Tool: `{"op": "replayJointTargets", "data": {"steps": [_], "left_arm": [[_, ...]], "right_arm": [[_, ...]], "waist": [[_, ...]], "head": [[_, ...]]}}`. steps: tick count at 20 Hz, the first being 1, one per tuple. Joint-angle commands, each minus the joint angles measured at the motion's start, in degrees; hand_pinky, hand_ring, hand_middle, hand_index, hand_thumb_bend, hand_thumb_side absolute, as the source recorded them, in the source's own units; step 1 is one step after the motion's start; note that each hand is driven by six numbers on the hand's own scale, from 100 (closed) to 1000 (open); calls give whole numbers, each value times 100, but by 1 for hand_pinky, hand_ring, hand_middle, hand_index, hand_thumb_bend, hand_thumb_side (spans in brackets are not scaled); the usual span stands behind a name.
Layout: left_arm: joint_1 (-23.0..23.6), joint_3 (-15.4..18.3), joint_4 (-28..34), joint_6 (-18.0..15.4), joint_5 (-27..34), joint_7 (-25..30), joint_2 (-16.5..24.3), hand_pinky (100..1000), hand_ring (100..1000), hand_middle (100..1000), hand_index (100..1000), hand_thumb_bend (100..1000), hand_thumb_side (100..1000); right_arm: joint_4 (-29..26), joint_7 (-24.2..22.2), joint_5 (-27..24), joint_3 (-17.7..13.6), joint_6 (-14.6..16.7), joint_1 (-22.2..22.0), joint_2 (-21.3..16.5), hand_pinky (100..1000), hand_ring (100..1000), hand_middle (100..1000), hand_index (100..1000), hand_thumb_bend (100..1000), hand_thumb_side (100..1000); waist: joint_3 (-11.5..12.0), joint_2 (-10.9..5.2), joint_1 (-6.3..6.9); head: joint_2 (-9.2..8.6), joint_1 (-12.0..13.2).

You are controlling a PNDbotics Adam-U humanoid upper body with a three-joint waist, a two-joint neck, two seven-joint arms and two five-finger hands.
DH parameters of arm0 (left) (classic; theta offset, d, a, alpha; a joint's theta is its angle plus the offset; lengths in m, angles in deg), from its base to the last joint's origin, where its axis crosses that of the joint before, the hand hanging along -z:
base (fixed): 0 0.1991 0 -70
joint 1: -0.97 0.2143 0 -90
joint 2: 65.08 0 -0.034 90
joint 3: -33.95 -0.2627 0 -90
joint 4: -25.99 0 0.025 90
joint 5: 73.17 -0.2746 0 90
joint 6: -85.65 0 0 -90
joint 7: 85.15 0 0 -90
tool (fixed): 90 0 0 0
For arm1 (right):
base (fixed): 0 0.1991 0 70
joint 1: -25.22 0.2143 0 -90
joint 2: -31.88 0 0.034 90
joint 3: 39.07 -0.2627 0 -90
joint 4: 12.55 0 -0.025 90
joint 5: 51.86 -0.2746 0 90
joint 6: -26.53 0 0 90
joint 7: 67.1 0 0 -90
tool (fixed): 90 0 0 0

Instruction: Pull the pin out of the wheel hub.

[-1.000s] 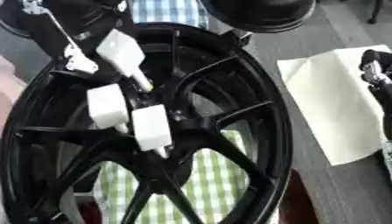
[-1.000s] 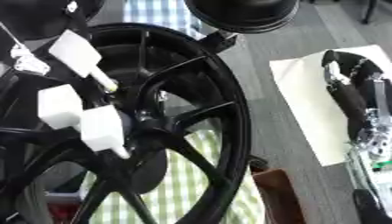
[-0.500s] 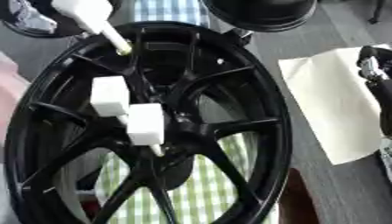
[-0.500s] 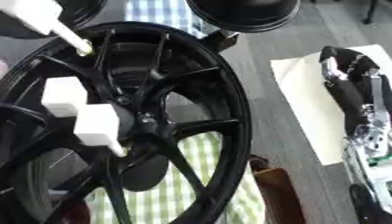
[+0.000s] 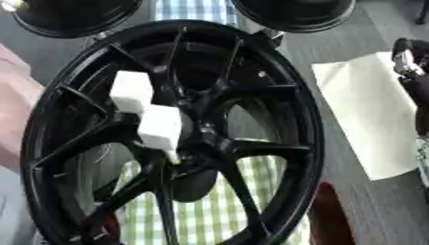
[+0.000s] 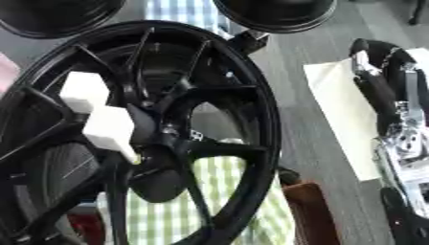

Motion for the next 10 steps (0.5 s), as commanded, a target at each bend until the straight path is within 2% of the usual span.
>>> {"op": "replayJointTargets", "data": {"steps": [1,3,4,7,10], "left_arm": [[289,352,156,-60,218,-342,497,689,491,264,346,387,100],[563,417,315,-86,270,-552,585,689,491,264,346,387,100],[680,480,306,-54,247,-653,658,683,491,272,361,355,100],[1126,879,-47,185,14,-951,619,678,494,283,379,327,100],[1618,1250,-529,483,-284,-1257,501,674,496,292,400,310,100]], "right_arm": [[-122,32,8,-63,5,15,-200,814,765,587,702,242,432],[-124,21,5,-49,3,26,-199,814,765,587,702,242,432],[-123,41,10,-83,5,6,-206,814,765,588,703,238,430],[-124,152,28,-206,16,-100,-230,814,764,588,703,240,430],[-120,145,21,-176,13,-100,-220,814,764,588,703,236,431]], "waist": [[-25,-194,10],[-54,-195,16],[-8,-220,-9],[302,-266,-73],[310,-303,-79]], "head": [[18,-1],[19,26],[21,-56],[15,-321],[1,-349]]}}
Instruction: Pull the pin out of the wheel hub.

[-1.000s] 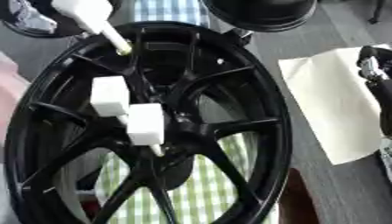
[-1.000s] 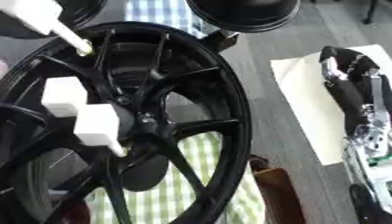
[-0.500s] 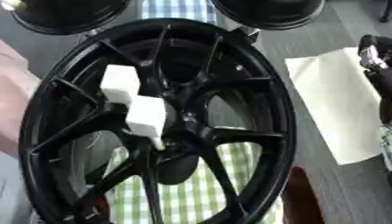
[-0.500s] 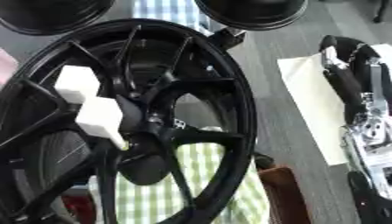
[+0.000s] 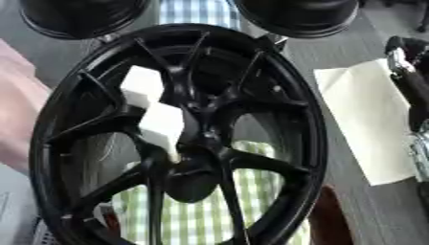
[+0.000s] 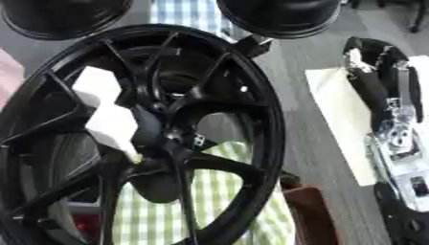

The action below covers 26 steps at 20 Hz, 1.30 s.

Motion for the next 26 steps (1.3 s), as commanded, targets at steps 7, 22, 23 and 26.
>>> {"op": "replayJointTargets", "data": {"steps": [7,22,23,26], "left_arm": [[1237,787,-650,453,-587,-926,-259,697,553,422,539,368,127],[2338,1256,112,692,250,-2461,-912,743,688,665,726,421,673],[2334,1279,251,729,341,-2555,-1014,736,673,649,717,406,658],[2365,1246,704,790,625,-2840,-1344,727,656,630,705,390,647]], "right_arm": [[-99,-10,7,-24,0,30,-146,814,763,589,703,235,432],[-103,-38,-14,-3,5,36,-114,814,762,590,703,234,431],[-104,-40,-15,-2,5,36,-115,814,761,590,703,234,430],[-111,-52,-17,7,8,45,-110,814,761,590,704,234,431]], "waist": [[-120,-194,30],[-202,-258,11],[-198,-266,7],[-200,-289,-6]], "head": [[-78,23],[-67,100],[-61,114],[-47,184]]}}
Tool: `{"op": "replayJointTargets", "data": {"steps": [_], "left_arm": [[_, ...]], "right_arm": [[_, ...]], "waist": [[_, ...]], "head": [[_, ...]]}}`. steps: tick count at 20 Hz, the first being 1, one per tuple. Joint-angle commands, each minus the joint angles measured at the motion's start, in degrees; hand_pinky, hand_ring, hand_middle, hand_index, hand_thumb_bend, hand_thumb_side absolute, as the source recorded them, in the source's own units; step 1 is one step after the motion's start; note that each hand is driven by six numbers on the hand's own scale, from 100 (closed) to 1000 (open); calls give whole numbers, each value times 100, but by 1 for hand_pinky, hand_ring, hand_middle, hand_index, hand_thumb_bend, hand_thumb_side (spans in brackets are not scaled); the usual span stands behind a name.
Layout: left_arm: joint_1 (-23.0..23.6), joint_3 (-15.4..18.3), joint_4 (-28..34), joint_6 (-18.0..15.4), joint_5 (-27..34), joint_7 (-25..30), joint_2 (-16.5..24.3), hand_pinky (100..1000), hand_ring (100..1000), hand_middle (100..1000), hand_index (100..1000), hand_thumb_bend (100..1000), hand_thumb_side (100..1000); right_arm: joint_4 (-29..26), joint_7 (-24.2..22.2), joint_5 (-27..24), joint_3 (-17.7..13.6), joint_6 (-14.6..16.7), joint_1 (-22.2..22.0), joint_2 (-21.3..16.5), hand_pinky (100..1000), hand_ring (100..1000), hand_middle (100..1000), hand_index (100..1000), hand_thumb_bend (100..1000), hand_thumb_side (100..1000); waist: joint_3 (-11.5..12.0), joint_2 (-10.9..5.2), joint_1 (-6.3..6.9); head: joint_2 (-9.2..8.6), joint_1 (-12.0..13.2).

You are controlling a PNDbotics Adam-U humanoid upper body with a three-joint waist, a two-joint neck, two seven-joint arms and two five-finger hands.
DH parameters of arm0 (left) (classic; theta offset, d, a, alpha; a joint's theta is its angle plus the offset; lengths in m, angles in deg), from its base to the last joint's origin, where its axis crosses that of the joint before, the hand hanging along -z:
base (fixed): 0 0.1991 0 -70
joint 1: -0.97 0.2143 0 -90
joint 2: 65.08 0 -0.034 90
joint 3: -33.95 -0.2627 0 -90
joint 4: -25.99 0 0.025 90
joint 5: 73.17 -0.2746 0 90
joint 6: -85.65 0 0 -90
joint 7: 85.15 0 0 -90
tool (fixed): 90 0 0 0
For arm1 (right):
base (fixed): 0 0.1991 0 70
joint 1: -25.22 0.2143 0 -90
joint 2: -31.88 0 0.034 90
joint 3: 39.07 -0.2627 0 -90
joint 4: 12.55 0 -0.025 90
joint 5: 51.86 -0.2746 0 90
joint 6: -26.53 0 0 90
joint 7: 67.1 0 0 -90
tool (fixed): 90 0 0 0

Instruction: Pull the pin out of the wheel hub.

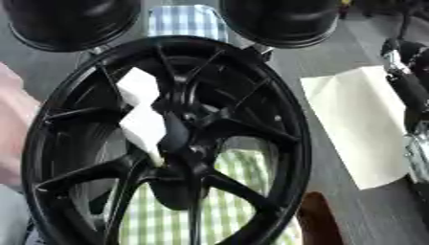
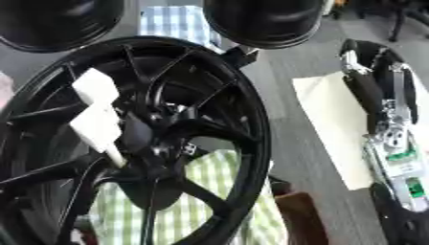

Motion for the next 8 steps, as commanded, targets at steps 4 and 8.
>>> {"op": "replayJointTargets", "data": {"steps": [4,8], "left_arm": [[115,-33,979,149,592,-595,-480,722,644,619,697,381,651],[224,-188,1542,308,978,-981,-945,718,636,612,695,386,656]], "right_arm": [[-123,-36,-17,-5,25,51,-115,814,761,590,704,234,430],[-132,-46,-23,4,23,65,-109,814,760,591,704,237,427]], "waist": [[-10,-167,-9],[-26,-179,-24]], "head": [[8,116],[43,198]]}}
